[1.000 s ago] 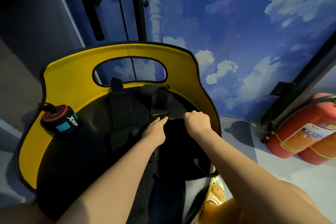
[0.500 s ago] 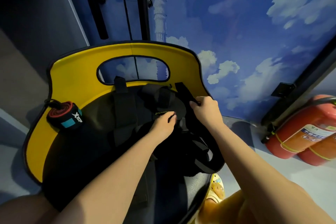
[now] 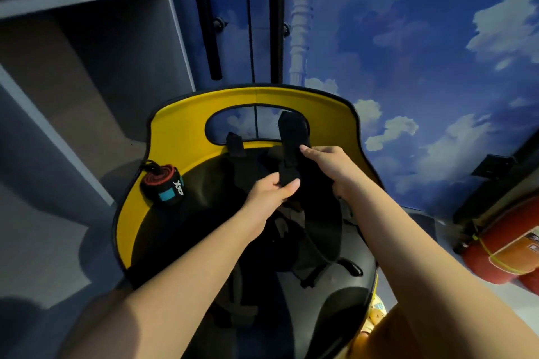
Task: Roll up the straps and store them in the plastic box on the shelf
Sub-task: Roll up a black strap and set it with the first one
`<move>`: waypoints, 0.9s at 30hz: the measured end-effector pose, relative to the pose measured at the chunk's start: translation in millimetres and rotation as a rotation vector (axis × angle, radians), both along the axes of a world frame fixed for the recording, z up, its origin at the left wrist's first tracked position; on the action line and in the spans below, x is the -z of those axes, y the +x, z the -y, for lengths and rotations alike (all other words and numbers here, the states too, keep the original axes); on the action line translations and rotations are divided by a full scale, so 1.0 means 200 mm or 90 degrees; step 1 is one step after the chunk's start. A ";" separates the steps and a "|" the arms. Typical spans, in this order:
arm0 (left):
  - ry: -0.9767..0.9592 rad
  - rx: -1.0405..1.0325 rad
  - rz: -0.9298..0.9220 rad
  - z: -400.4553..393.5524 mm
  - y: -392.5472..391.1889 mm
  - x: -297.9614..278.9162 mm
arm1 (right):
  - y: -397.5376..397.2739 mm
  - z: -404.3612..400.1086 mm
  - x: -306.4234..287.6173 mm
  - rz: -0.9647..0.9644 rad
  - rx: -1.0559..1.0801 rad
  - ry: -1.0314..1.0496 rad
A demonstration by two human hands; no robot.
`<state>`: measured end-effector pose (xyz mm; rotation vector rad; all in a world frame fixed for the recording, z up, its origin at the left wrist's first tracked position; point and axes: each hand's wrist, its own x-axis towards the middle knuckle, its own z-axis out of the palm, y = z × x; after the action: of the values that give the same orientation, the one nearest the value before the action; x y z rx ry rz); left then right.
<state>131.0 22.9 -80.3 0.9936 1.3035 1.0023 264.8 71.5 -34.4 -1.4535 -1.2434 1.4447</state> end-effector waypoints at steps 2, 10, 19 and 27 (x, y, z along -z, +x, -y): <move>-0.005 -0.042 0.047 -0.01 -0.05 -0.02 | -0.07 -0.02 0.00 -0.024 -0.015 -0.020; -0.097 -0.157 0.083 -0.12 -0.22 0.01 | -0.26 -0.08 0.10 0.049 -0.065 0.003; -0.166 -0.168 0.014 -0.34 -0.40 0.07 | -0.40 -0.26 0.26 0.137 -0.048 0.012; -0.203 -0.219 0.087 -0.52 -0.51 0.21 | -0.57 -0.50 0.39 0.081 0.026 -0.075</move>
<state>29.1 127.4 -121.9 0.4598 1.4928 1.0566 151.0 172.0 -112.6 -1.6630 -1.2145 1.4389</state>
